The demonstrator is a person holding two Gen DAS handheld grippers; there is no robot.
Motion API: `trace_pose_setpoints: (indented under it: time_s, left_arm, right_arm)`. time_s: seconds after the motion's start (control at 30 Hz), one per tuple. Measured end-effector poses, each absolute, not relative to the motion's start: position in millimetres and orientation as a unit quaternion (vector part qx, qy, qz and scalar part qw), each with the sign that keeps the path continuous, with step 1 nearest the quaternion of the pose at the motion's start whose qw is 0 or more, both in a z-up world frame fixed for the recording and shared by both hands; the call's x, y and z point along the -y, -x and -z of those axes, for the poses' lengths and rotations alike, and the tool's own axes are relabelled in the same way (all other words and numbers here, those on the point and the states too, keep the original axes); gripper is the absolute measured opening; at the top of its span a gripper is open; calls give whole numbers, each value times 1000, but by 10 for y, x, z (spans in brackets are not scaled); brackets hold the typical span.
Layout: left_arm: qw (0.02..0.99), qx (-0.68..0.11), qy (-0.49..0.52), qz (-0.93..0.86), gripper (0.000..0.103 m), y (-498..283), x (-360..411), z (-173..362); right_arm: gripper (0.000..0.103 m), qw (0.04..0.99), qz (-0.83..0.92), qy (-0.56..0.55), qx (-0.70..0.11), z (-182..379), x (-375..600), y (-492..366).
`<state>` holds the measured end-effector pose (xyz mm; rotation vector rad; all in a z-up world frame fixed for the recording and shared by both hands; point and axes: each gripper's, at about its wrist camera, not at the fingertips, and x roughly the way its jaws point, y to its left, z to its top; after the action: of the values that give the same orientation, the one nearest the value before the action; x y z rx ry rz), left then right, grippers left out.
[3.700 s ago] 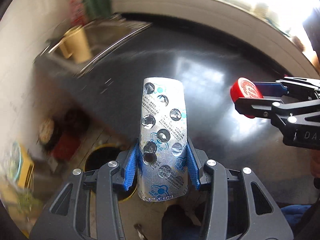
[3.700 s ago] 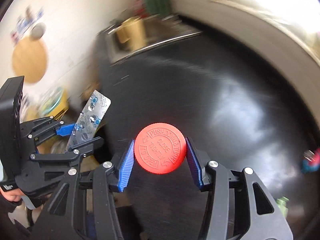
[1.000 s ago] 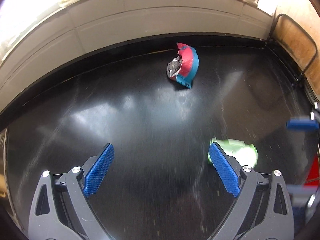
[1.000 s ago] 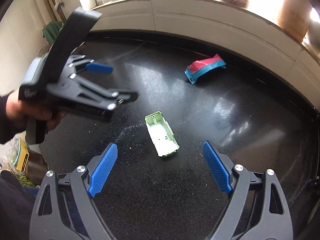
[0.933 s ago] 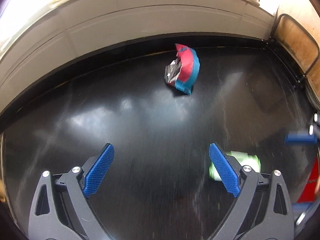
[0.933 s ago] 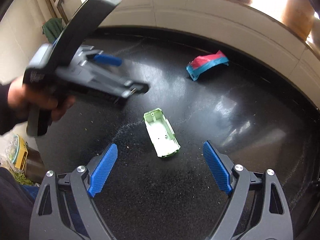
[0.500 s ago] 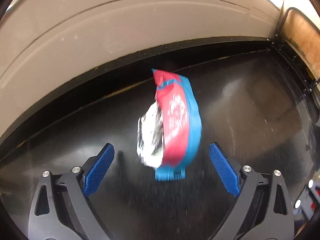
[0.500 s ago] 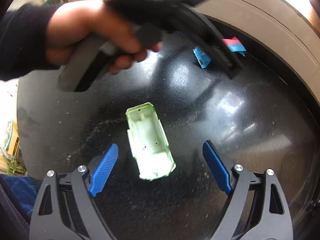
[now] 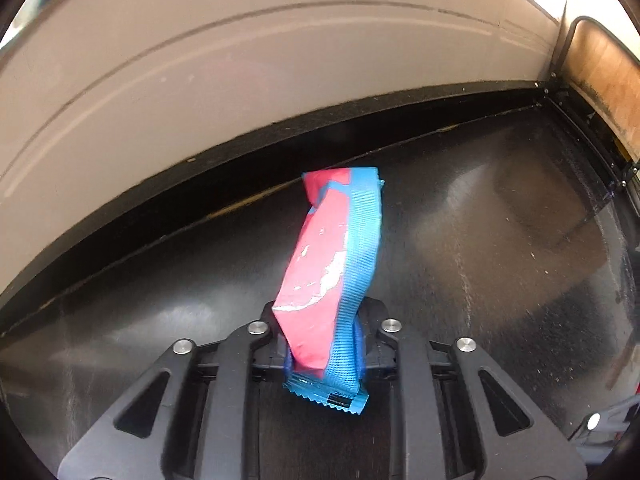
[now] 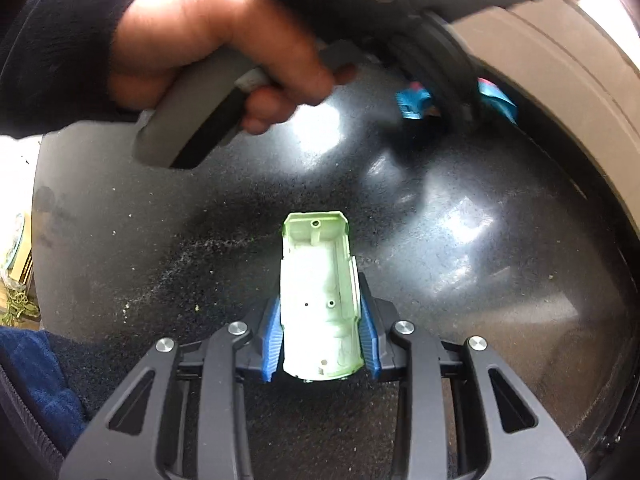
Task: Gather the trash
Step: 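Grasp the pink-blue wrapper with the left tool while the right tool grasps the pale green plastic piece, then carry the wrapper and green piece over the bin and release both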
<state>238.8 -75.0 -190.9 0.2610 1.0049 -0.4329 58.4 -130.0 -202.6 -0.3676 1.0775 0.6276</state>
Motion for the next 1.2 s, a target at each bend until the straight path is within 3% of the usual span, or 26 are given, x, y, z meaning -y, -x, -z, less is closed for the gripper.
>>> trace_pose_setpoints:
  time_s: [0.57,0.9,1.2]
  left_arm:
    - [857,-501,-69,99,17,-641,-225,1334]
    - [872,-483,-45,65,16,-186,-424,1168]
    - [893,-449,-10,-22,16,296,-1042,920]
  right_arm:
    - [33,850,-224,73,-470,1287,1822,-128]
    - [33,850,-245,91,-457,1158,1595,-58]
    - [33,835,-314,124,-434,967,722,-106]
